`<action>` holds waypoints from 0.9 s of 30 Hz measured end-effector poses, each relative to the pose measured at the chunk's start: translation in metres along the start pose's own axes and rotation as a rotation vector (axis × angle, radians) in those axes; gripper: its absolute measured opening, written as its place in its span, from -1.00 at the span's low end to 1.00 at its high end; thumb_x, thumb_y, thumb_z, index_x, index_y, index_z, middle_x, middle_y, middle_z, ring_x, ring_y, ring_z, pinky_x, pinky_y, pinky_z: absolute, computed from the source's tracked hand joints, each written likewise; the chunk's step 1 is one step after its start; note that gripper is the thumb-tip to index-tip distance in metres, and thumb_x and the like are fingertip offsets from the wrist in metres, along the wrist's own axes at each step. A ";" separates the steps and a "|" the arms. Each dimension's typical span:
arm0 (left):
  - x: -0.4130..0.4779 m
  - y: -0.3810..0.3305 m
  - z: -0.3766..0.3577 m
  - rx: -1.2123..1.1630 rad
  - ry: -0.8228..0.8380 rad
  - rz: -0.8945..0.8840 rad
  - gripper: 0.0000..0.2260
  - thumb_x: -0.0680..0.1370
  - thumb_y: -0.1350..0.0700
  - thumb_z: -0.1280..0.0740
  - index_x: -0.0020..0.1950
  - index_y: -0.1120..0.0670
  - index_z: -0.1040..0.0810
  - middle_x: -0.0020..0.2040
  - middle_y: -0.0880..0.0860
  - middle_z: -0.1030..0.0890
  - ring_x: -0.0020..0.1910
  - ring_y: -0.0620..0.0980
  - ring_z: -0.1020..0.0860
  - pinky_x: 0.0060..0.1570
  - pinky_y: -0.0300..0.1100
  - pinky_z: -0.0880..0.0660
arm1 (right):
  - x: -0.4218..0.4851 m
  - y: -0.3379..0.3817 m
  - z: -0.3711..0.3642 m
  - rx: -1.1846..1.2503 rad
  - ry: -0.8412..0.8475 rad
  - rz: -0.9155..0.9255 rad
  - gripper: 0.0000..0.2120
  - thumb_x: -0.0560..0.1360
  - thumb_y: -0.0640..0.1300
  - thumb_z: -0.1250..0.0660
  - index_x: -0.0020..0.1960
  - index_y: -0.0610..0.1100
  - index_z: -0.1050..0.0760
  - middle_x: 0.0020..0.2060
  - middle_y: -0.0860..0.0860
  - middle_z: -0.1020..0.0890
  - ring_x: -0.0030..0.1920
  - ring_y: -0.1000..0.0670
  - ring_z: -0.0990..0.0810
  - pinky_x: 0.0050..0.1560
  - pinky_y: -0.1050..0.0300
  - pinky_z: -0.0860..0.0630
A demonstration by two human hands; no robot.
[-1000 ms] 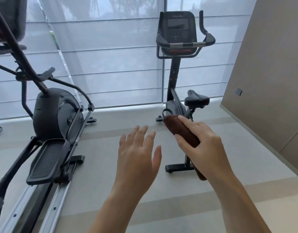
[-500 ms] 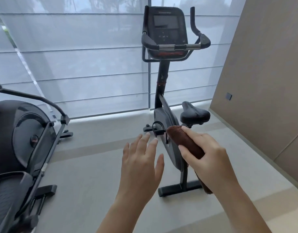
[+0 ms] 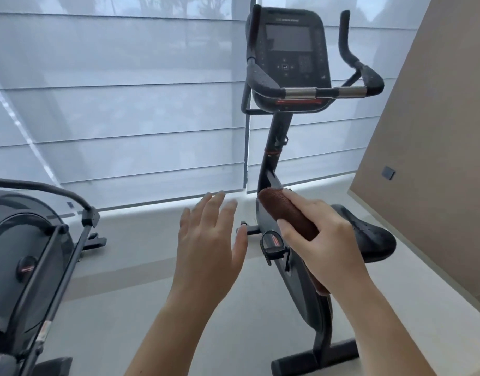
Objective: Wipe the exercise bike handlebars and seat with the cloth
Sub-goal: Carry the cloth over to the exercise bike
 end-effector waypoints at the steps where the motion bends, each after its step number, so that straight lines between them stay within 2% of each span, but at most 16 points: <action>1: 0.003 0.000 -0.003 0.006 -0.001 -0.013 -0.63 0.50 0.01 -0.13 0.18 0.18 -0.50 0.19 0.18 -0.54 0.22 0.20 -0.47 0.20 0.14 -0.34 | 0.003 -0.002 -0.001 0.000 -0.003 -0.002 -0.60 0.43 -0.06 -0.37 0.26 0.12 -0.45 -0.09 0.18 -0.53 -0.08 0.18 -0.49 -0.08 0.44 -0.39; 6: 0.053 0.035 -0.050 -0.011 0.023 -0.023 -0.63 0.49 0.01 -0.13 0.17 0.16 -0.50 0.19 0.17 -0.54 0.22 0.19 -0.47 0.19 0.18 -0.34 | 0.071 -0.025 -0.038 0.021 -0.026 0.006 -0.60 0.43 -0.07 -0.37 0.25 0.12 -0.46 -0.09 0.22 -0.53 -0.07 0.30 -0.47 -0.10 0.53 -0.35; 10: 0.115 0.067 -0.092 0.009 0.003 -0.051 -0.62 0.49 0.01 -0.12 0.18 0.18 -0.51 0.20 0.19 -0.53 0.22 0.21 -0.47 0.19 0.19 -0.33 | 0.144 -0.052 -0.067 0.040 -0.061 0.039 -0.60 0.44 -0.05 -0.35 0.27 0.11 -0.44 -0.02 0.12 -0.57 -0.05 0.22 -0.50 -0.04 0.47 -0.39; 17: 0.239 0.111 -0.156 0.059 -0.008 -0.079 -0.61 0.50 0.02 -0.12 0.19 0.20 -0.49 0.21 0.21 -0.52 0.23 0.23 -0.46 0.20 0.21 -0.31 | 0.276 -0.090 -0.098 0.046 -0.088 0.092 -0.58 0.45 -0.03 -0.33 0.30 0.08 -0.41 -0.05 0.06 -0.57 -0.08 0.12 -0.52 -0.05 0.36 -0.47; 22: 0.292 0.130 -0.199 0.038 -0.011 -0.088 -0.63 0.50 0.01 -0.12 0.19 0.18 -0.49 0.22 0.17 -0.52 0.25 0.19 -0.45 0.21 0.20 -0.32 | 0.353 -0.110 -0.102 -0.024 -0.131 0.188 -0.56 0.43 0.06 -0.26 0.30 0.04 -0.42 -0.06 0.08 -0.56 -0.10 0.12 -0.51 -0.06 0.40 -0.45; 27: 0.336 0.152 -0.236 0.013 -0.005 -0.112 -0.63 0.50 0.01 -0.12 0.18 0.18 -0.50 0.21 0.17 -0.53 0.23 0.19 -0.47 0.18 0.23 -0.35 | 0.410 -0.126 -0.105 -0.034 -0.144 0.244 -0.54 0.43 0.12 -0.19 0.30 0.01 -0.43 -0.03 0.05 -0.59 -0.06 0.11 -0.53 -0.01 0.34 -0.49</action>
Point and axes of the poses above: each hand's wrist, its own x-axis towards the middle knuckle, its own z-axis out of the back of the hand, y = z × x, the point moved 3 cm from there along x, towards the middle knuckle
